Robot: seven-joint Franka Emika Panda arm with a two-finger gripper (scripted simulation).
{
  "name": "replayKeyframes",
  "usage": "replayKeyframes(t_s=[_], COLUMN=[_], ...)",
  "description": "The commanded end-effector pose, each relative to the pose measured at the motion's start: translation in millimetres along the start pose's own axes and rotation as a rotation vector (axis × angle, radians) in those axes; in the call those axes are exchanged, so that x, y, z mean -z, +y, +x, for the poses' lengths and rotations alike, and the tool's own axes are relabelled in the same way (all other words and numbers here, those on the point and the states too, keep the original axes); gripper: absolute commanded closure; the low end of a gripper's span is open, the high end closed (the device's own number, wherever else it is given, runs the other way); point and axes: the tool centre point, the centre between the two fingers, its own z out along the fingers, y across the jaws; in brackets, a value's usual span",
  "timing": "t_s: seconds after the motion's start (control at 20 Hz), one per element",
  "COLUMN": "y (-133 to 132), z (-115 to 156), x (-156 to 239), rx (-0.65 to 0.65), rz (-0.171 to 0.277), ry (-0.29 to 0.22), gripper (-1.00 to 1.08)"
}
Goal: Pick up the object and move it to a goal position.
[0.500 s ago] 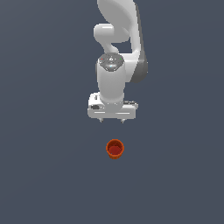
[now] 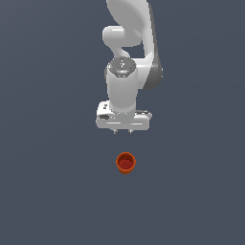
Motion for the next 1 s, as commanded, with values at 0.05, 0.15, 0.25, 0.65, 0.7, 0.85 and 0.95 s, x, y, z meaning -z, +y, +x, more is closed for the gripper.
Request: replayKeyframes(t_s=[0.05, 0.15, 0.25, 0.65, 0.7, 0.85, 0.95], y=[0, 1, 1, 4, 5, 7, 8], z=[2, 5, 8, 34, 38, 52, 62], x=[-1, -2, -4, -17, -20, -28, -35], rx=[0.009, 0.023, 0.043, 0.177, 0.200, 0.278, 0.334], rz=[-0.001, -0.002, -0.004, -0.016, -0.018, -0.025, -0.030], ry=[0.001, 0.003, 0.005, 0.023, 0.026, 0.035, 0.042], gripper=[-0.20, -0.20, -0.20, -0.20, -0.20, -0.20, -0.20])
